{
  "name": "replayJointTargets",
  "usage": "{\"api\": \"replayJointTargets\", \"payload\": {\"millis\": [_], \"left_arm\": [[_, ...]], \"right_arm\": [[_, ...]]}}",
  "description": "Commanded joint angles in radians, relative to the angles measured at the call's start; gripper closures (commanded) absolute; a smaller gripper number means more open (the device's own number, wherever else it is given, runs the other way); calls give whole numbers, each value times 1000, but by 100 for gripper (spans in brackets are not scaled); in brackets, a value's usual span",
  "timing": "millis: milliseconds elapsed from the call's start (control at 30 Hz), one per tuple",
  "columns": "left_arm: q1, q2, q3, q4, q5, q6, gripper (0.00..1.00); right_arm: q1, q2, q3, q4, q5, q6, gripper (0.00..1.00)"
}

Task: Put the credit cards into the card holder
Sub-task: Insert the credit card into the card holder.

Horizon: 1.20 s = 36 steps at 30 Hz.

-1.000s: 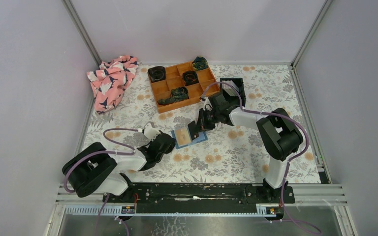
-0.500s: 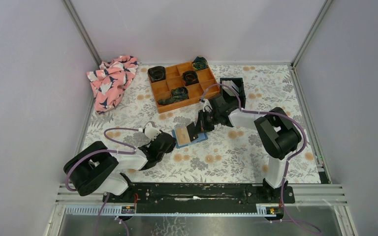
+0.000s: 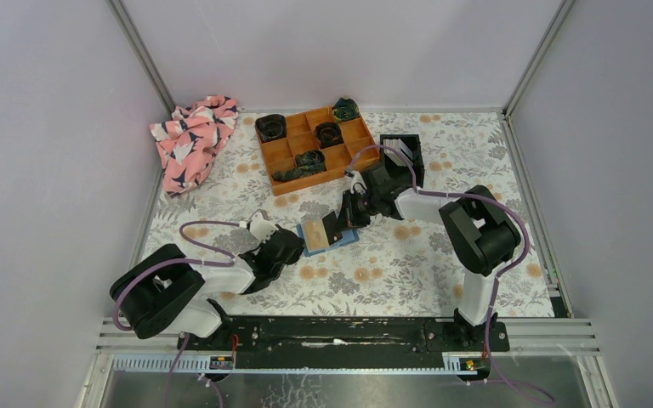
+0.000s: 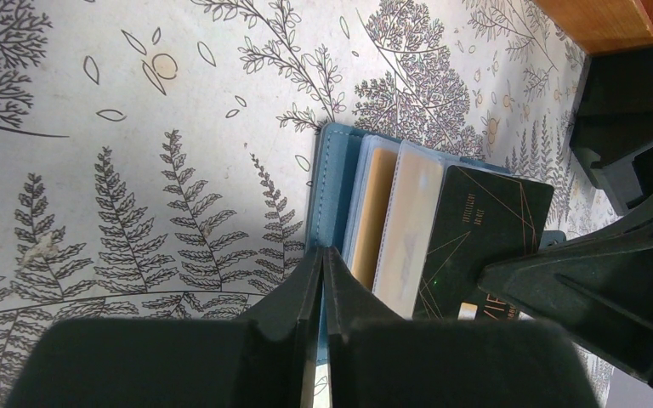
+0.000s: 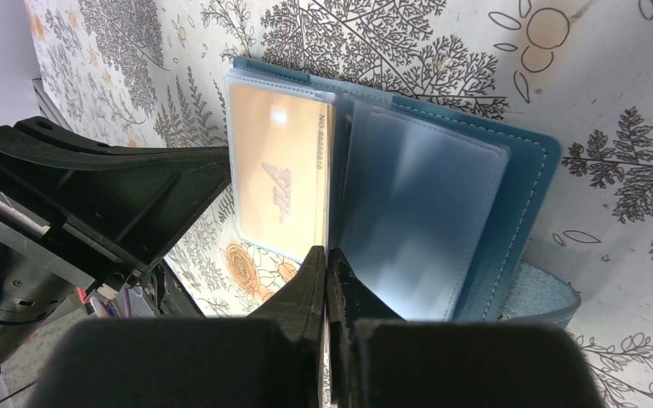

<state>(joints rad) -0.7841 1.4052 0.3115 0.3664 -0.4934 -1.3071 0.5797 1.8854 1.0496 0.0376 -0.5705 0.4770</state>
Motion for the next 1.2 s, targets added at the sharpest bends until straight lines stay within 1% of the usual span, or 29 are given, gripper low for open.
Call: {"api": "replayJointTargets", "payload": {"millis": [0, 700, 1000, 1167], "left_arm": [[7, 40, -17, -127, -9, 29, 91], [9, 66, -17, -121, 2, 31, 99], [9, 64, -26, -122, 1, 31, 100], [8, 67, -25, -124, 3, 30, 100]], "right_arm": [[-7, 5, -6, 28, -27, 1, 100], [-7, 20, -98, 171, -65, 86, 100], [-13, 30, -132, 223, -41, 132, 100], [-13, 31, -159, 283, -20, 178, 100]]}}
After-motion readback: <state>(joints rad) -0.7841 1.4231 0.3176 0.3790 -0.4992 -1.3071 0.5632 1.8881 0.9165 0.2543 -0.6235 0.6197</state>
